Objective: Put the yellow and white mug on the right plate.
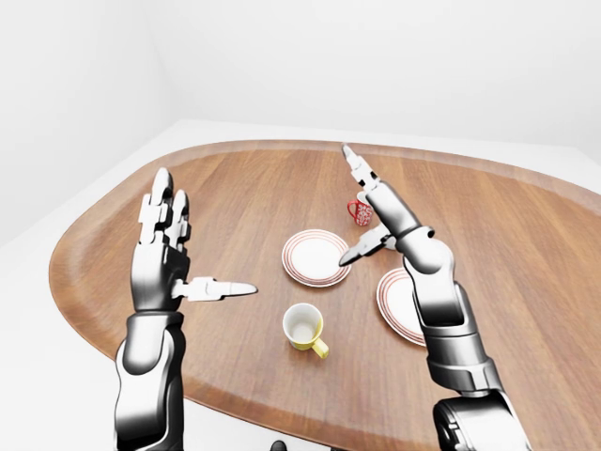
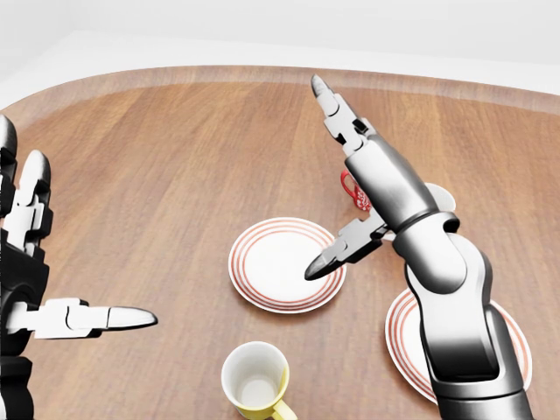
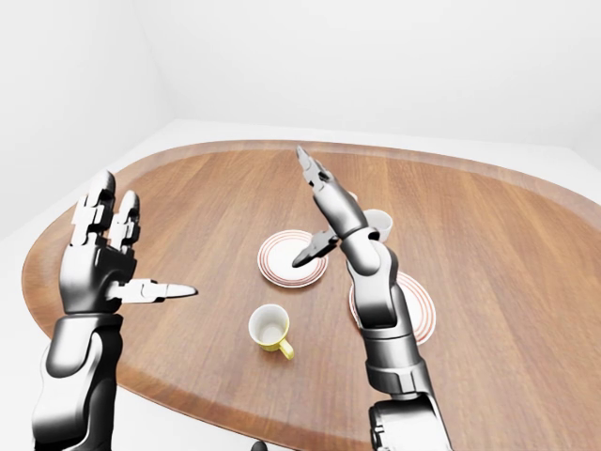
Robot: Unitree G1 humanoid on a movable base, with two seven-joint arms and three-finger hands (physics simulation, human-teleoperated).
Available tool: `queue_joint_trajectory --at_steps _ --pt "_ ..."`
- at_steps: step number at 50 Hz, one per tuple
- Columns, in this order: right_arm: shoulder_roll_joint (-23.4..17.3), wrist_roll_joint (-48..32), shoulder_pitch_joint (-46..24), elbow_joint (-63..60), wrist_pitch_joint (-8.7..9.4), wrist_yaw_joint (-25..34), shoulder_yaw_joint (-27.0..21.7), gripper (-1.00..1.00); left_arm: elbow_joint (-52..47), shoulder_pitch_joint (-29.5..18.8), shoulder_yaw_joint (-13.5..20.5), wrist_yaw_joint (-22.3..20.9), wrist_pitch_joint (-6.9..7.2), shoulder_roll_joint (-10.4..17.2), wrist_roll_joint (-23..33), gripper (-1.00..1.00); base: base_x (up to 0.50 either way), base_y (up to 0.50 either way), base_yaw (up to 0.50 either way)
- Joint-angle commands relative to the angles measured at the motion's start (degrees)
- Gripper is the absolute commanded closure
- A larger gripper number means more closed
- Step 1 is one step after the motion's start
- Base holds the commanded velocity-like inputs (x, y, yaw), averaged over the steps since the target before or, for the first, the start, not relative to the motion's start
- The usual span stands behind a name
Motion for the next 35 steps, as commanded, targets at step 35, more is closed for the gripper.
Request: queue_joint_trajectory --at_steps 35 --pt "6.39 -5.46 -3.18 8.63 0.0 5.88 4.91 -1.0 -1.15 -0.15 1.1 -0.83 0.0 0.4 -0.13 -1.0 0.0 0.0 0.0"
